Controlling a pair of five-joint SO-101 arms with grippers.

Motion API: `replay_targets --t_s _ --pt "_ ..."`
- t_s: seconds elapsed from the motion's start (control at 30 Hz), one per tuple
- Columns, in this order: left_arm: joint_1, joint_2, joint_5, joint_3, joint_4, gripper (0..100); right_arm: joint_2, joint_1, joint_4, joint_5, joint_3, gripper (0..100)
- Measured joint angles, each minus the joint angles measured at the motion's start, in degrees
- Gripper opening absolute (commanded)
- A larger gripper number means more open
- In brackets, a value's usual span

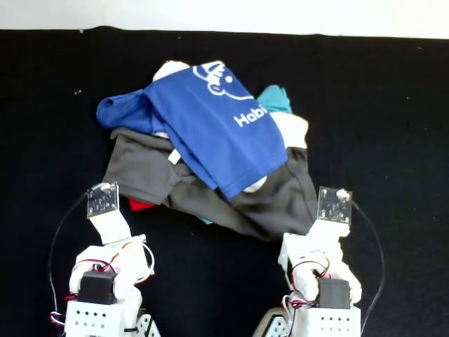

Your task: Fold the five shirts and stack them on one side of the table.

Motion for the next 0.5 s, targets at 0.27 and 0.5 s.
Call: replay_targets --t_s 0.27,0.5 --pt "0.0 0.0 0.0 0.0 0.0 1 0.0 0.0 0.0 0.0 0.0 1.2" --pt "3.3 0.0 0.0 0.0 0.0 1 0.0 0.0 0.0 0.0 0.0 1.2"
